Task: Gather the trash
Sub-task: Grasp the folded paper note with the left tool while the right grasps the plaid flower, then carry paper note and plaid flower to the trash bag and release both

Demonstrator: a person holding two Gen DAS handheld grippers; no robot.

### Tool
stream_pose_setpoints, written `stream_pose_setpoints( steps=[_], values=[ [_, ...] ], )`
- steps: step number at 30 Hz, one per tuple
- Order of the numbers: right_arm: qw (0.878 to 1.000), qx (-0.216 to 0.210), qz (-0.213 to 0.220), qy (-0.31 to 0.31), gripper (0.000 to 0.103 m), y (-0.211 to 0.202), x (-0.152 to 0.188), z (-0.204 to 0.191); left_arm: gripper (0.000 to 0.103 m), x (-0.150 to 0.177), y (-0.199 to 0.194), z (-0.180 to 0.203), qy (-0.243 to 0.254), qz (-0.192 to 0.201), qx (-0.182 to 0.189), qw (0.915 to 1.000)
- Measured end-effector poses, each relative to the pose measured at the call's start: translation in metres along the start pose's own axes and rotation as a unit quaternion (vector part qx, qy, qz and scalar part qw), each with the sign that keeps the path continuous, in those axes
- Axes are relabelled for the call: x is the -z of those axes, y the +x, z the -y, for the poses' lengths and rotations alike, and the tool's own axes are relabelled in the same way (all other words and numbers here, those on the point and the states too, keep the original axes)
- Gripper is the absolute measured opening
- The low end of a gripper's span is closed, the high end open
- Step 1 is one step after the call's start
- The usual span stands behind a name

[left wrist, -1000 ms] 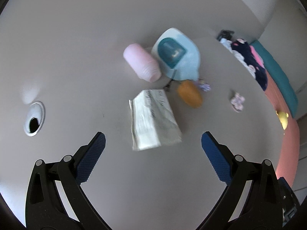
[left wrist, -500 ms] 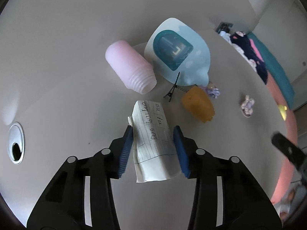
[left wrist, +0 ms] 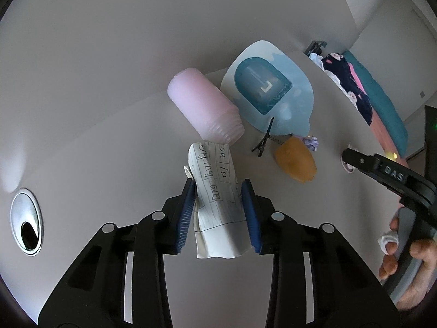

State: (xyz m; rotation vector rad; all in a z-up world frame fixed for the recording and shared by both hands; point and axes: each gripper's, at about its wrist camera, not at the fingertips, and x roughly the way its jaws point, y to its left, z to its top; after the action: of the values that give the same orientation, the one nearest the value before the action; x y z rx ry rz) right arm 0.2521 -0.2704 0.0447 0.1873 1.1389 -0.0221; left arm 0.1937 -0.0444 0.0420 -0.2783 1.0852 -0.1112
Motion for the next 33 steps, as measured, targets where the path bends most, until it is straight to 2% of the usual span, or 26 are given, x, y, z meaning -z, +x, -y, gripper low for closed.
stream_pose_setpoints(
  steps=[3, 5, 10, 20, 26, 33],
  values=[
    [1.000, 0.006, -0.003, 0.000, 0.051, 0.007, -0.003, 0.001, 0.035, 0.000, 0.001, 0.001, 0.004, 0.000, 0.002, 1.0000],
    [1.000, 0.010, 0.001, -0.003, 0.035, 0.006, -0.004, 0.000, 0.035, 0.000, 0.003, 0.001, 0.006, 0.000, 0.001, 1.0000],
    [1.000, -0.003, 0.000, -0.008, 0.019, 0.003, -0.001, 0.002, 0.035, 0.000, 0.004, 0.002, 0.009, -0.001, 0.000, 1.0000],
    [1.000, -0.022, 0.016, -0.015, 0.018, -0.047, 0.031, 0.010, 0.035, 0.014, -0.023, 0.024, 0.028, 0.010, 0.011, 0.9995],
    [0.999, -0.032, 0.022, -0.016, 0.018, -0.080, 0.064, 0.020, 0.035, 0.037, -0.044, 0.046, 0.041, 0.012, 0.015, 0.9990],
    [0.999, -0.043, 0.029, -0.013, 0.018, -0.119, 0.118, 0.042, 0.035, 0.075, -0.060, 0.081, 0.062, 0.008, 0.027, 0.9977]
  ],
)
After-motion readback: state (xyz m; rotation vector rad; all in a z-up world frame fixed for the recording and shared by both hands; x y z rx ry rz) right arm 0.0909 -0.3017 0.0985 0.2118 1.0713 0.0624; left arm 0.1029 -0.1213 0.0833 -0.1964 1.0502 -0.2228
